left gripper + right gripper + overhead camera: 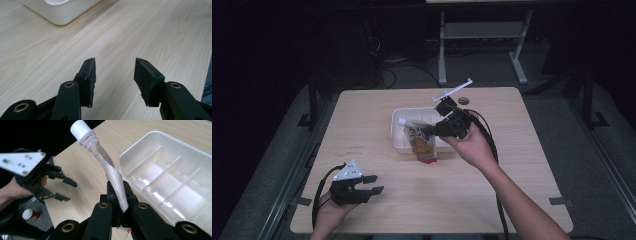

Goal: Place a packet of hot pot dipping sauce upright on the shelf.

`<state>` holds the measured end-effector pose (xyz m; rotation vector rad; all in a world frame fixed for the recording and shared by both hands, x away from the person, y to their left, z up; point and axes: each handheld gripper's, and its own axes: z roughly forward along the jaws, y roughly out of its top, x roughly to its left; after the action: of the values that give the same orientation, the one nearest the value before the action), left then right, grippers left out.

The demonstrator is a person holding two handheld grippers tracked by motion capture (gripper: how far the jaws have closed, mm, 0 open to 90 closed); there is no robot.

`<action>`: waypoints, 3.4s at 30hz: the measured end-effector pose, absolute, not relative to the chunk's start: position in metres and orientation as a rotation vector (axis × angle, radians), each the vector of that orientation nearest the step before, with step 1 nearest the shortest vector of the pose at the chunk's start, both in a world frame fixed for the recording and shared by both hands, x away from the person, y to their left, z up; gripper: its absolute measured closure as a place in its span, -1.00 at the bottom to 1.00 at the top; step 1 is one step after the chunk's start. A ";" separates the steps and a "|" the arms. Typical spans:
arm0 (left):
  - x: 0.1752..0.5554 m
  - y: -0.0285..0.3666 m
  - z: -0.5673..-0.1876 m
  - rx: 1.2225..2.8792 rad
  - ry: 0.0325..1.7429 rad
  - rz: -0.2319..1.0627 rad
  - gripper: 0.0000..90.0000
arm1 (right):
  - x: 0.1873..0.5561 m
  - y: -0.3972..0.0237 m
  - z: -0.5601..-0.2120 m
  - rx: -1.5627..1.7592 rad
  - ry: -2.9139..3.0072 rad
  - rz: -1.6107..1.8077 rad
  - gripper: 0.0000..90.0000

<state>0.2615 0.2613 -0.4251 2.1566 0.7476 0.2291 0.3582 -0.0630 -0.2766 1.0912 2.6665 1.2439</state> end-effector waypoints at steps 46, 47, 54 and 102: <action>0.262 0.272 -0.424 2.131 0.777 0.242 0.10 | 0.454 -0.081 -0.279 1.449 2.342 1.079 0.97; 0.263 0.272 -0.424 2.130 0.778 0.241 0.10 | 0.456 -0.081 -0.280 1.452 2.340 1.075 0.97; 0.262 0.273 -0.424 2.131 0.776 0.244 0.10 | 0.462 -0.084 -0.286 1.501 2.325 1.061 0.97; 0.262 0.275 -0.423 2.119 0.782 0.256 0.09 | 0.480 -0.062 -0.321 1.575 2.410 0.959 0.94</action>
<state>0.2616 0.2754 -0.4228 2.1189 0.7817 0.2563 0.4803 -0.0616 -0.3212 1.5748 2.4105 0.9588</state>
